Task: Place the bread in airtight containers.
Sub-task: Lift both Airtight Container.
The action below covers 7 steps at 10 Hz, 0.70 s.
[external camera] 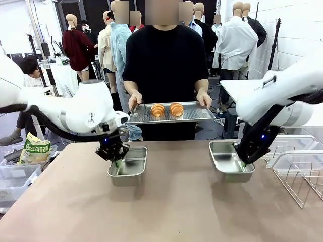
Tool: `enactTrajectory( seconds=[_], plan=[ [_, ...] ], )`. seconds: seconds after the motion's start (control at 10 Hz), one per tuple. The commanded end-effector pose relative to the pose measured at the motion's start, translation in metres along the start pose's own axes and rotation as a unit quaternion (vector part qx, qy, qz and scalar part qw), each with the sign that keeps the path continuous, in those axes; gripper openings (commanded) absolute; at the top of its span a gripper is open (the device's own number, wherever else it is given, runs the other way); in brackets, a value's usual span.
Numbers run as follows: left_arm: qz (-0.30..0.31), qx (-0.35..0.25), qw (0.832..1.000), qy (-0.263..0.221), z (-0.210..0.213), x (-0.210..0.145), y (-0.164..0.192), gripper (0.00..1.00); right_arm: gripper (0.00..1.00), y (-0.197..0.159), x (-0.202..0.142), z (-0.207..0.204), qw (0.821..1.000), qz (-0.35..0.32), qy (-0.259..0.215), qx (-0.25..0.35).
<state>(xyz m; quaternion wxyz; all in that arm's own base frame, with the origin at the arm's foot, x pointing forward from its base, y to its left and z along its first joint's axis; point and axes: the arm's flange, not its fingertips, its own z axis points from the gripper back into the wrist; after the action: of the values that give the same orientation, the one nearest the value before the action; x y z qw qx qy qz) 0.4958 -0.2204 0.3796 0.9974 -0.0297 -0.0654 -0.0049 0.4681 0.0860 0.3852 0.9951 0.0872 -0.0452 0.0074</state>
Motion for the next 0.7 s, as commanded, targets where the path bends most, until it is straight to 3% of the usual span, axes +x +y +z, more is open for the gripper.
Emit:
enactTrajectory(
  seconds=[0.0,0.6],
  plan=[
    [-0.011,-0.012,1.0,0.003,0.046,-0.016,0.005,0.0,0.0,-0.007,-0.006,0.043,0.999,0.011,-0.012,0.032],
    [-0.057,-0.034,0.996,-0.063,0.142,-0.061,-0.005,0.0,0.0,0.005,-0.035,0.151,0.997,0.044,-0.058,0.027]
  ],
)
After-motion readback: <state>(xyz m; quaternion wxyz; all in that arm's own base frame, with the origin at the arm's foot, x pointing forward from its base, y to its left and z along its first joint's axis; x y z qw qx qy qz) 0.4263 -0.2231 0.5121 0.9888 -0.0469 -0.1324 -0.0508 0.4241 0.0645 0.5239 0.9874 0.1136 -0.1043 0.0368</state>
